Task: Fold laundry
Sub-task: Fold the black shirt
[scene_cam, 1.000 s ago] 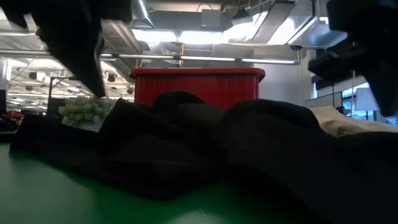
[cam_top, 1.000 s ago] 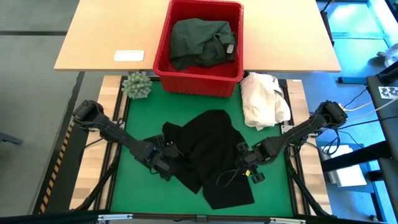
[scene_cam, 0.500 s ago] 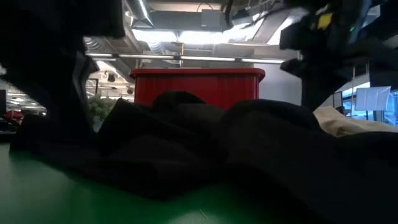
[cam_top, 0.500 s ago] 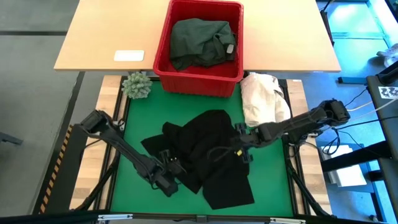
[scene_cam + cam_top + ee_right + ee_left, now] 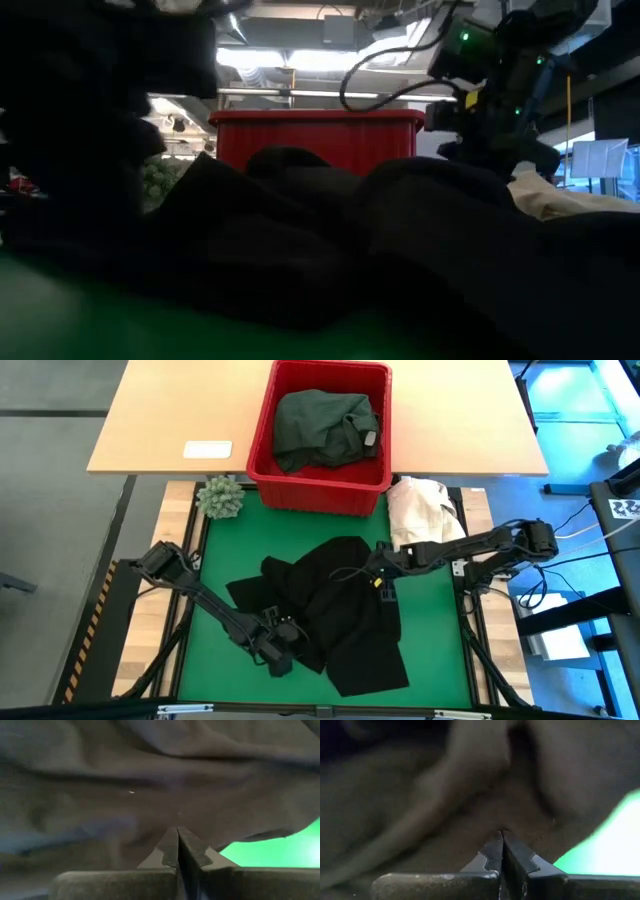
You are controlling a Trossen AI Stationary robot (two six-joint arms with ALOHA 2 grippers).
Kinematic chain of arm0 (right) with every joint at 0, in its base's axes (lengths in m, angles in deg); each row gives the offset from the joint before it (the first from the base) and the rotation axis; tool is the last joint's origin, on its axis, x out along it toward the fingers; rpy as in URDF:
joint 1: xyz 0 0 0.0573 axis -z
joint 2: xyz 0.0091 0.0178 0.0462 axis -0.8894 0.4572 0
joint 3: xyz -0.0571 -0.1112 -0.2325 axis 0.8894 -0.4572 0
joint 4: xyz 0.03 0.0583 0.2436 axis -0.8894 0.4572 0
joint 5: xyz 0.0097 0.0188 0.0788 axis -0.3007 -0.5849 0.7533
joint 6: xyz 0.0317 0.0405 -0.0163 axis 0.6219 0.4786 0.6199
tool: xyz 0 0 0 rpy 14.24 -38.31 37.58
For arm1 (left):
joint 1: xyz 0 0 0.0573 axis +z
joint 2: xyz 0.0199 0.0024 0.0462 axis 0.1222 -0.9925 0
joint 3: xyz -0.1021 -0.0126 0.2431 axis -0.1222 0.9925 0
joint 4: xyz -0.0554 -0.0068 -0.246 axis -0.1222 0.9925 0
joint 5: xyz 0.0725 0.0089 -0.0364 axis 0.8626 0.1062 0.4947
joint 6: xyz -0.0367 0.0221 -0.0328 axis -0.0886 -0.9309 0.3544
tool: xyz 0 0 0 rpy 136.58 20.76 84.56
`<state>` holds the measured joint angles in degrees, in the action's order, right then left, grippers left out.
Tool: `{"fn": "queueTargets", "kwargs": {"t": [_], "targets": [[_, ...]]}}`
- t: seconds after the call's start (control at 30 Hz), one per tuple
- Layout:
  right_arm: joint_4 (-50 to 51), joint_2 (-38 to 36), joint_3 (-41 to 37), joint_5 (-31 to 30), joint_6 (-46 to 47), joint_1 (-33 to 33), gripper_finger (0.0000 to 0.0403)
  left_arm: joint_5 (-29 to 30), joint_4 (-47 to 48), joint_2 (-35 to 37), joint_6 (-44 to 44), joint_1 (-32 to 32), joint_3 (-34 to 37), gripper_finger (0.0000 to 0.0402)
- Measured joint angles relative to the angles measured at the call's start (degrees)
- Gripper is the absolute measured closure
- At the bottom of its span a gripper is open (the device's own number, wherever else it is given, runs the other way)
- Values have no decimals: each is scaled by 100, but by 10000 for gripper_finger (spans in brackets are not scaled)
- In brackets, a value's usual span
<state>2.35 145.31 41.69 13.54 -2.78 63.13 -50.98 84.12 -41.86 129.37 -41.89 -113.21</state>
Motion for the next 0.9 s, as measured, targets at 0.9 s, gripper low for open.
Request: {"fn": "queueTargets", "kwargs": {"t": [0.9], "targets": [[348,-99,-217,-916,197,190,403,-3148,985,8,2037,-1298,7,401]]}}
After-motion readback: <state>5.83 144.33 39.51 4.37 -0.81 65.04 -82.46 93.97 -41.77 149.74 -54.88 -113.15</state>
